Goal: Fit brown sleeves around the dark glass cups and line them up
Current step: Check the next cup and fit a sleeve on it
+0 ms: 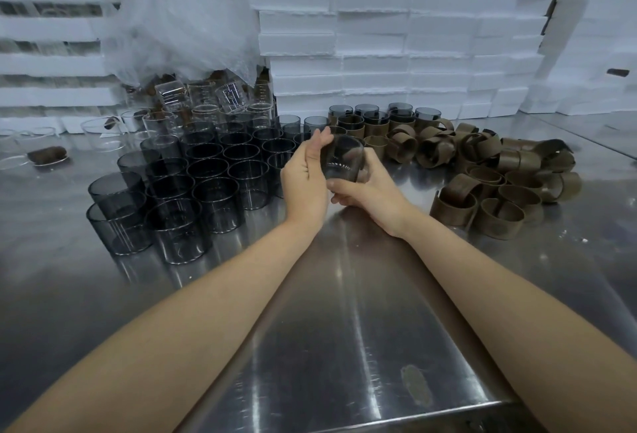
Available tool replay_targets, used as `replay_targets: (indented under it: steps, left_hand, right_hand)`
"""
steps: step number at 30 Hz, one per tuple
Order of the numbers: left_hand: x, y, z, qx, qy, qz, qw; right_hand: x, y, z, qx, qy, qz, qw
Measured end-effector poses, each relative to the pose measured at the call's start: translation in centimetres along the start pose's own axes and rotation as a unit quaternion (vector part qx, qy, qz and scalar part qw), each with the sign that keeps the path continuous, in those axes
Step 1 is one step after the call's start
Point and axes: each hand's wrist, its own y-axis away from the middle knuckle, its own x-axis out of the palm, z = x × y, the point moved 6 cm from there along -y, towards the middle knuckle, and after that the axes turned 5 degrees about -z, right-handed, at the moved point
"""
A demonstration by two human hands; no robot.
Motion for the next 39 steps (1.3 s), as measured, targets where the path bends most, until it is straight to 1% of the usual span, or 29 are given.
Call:
replay_targets:
  steps: [1,3,5,7,9,11,12,13,15,19,22,26,28,31,35,37,39]
  left_hand:
    - [-0.2,0.0,-0.1,0.012,0.0,-0.013,1.0]
    - [-0.3,0.3,-0.8,0.067,-0.015,-0.002,0.998]
    - [0.3,0.7,-1.5,0.138,-0.063,0.035,0.988]
    - [1.1,1.2,-2.0,0.187,-0.115,0.084,0.972]
    - [2.1,1.9,-2.5,0.235,-0.179,0.141,0.945]
    - [3.2,2.8,-2.4,0.279,-0.265,0.201,0.901]
    - [3.6,3.2,-2.1,0.287,-0.305,0.224,0.88]
    - [3.9,3.4,-1.9,0.288,-0.336,0.236,0.865]
    - [4.0,3.4,-1.7,0.282,-0.37,0.23,0.855]
    - [3.4,2.8,-0.9,0.203,-0.39,0.204,0.875]
    - [3.0,2.7,-0.6,0.177,-0.369,0.195,0.891]
    - [2.4,1.9,-0.1,0.069,-0.3,0.158,0.938]
    - [1.9,1.4,0.2,0.029,-0.26,0.145,0.954]
    - [1.4,0.6,1.1,-0.041,-0.175,0.15,0.972]
    - [1.8,0.6,2.1,-0.152,-0.071,0.192,0.967]
    - [2.2,0.9,2.5,-0.201,0.013,0.227,0.953]
    - [2.5,1.3,2.4,-0.229,0.075,0.262,0.935]
  right_hand:
    - [-0.3,0.0,0.3,-0.031,0.044,-0.024,0.998]
    - [-0.7,0.1,0.7,-0.088,0.124,-0.067,0.986]
    - [-1.1,0.0,0.8,-0.111,0.194,-0.104,0.969]
    - [-1.5,0.0,0.8,-0.114,0.243,-0.137,0.953]
    - [-1.9,0.0,0.6,-0.116,0.26,-0.161,0.945]
    - [-2.2,-0.1,0.4,-0.113,0.247,-0.179,0.946]
    - [-2.3,-0.1,0.4,-0.109,0.226,-0.185,0.95]
    - [-2.5,-0.2,0.3,-0.11,0.207,-0.189,0.953]
    - [-2.4,-0.2,0.4,-0.118,0.21,-0.19,0.952]
    - [-2.1,-0.1,0.7,-0.155,0.272,-0.155,0.937]
    - [-1.9,0.2,1.0,-0.172,0.264,-0.121,0.941]
    - [-1.3,0.4,1.1,-0.181,0.269,-0.084,0.942]
    - [-1.2,0.4,1.1,-0.165,0.267,-0.071,0.947]
    - [-1.0,0.4,1.1,-0.157,0.246,-0.044,0.956]
    - [-1.3,0.5,1.3,-0.132,0.193,-0.008,0.972]
    - [-1.1,0.5,1.3,-0.119,0.165,0.017,0.979]
    - [-0.9,0.6,1.3,-0.115,0.142,0.031,0.983]
